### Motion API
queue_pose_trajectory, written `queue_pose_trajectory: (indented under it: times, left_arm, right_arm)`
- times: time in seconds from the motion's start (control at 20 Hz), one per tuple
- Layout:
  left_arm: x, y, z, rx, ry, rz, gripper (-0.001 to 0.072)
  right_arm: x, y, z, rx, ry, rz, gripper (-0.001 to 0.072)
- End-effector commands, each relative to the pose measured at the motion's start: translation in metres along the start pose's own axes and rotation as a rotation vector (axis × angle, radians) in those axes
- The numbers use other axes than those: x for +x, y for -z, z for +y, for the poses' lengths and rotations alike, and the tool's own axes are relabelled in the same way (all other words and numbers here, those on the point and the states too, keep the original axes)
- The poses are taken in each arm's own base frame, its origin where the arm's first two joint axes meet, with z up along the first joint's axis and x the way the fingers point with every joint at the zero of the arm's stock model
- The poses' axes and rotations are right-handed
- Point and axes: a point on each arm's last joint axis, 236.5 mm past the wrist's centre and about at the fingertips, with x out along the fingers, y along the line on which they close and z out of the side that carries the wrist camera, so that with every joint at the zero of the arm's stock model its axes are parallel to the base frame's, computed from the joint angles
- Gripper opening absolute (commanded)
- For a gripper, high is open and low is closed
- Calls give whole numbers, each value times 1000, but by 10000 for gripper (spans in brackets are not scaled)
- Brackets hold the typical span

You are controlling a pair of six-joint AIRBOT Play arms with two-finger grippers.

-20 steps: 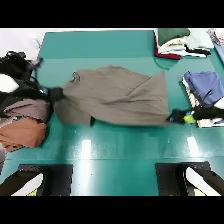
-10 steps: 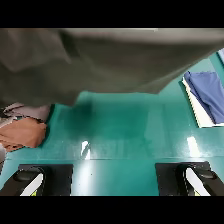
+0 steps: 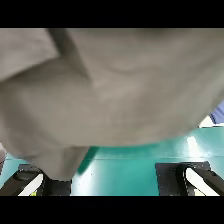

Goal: Fold the shirts.

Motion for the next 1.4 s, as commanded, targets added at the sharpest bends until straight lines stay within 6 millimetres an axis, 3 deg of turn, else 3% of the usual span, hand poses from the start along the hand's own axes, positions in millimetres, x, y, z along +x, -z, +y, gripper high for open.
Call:
queue_pose_trajectory:
  times: [0.0, 0.2, 0.3, 0.4, 0.5, 0.6, 0.75, 0.85, 1.0, 1.2, 1.3, 1.35]
  left_arm:
    - [90, 119, 34, -111, -9, 372, 26]
    - [175, 288, 80, -259, -56, 743, 26]
    - [204, 359, 100, -275, -73, 863, 26]
    - [226, 408, 114, -302, -87, 952, 26]
    - [249, 427, 125, -312, -99, 960, 25]
    - [272, 421, 133, -304, -104, 914, 25]
    - [286, 396, 135, -279, -97, 849, 26]
    - [278, 394, 129, -238, -62, 892, 26]
    - [252, 418, 121, -221, -26, 1033, 26]
    - [230, 458, 115, -265, -20, 1144, 26]
    - [219, 477, 115, -292, -32, 1194, 29]
    - [215, 482, 116, -302, -41, 1209, 231]
  right_arm:
    - [78, 70, -34, 116, -15, 272, 13]
    - [173, 193, -81, 259, 1, 640, 13]
    - [209, 255, -96, 314, 8, 792, 13]
    - [240, 293, -107, 361, 10, 856, 13]
    - [270, 301, -114, 395, 0, 835, 13]
    - [293, 287, -115, 417, -29, 778, 14]
    - [301, 252, -123, 371, -16, 699, 13]
    - [291, 245, -131, 306, 12, 716, 13]
    - [269, 273, -136, 255, 30, 857, 14]
    - [259, 319, -128, 296, 24, 939, 14]
    - [257, 332, -127, 312, 31, 940, 22]
    - [256, 335, -125, 319, 28, 939, 222]
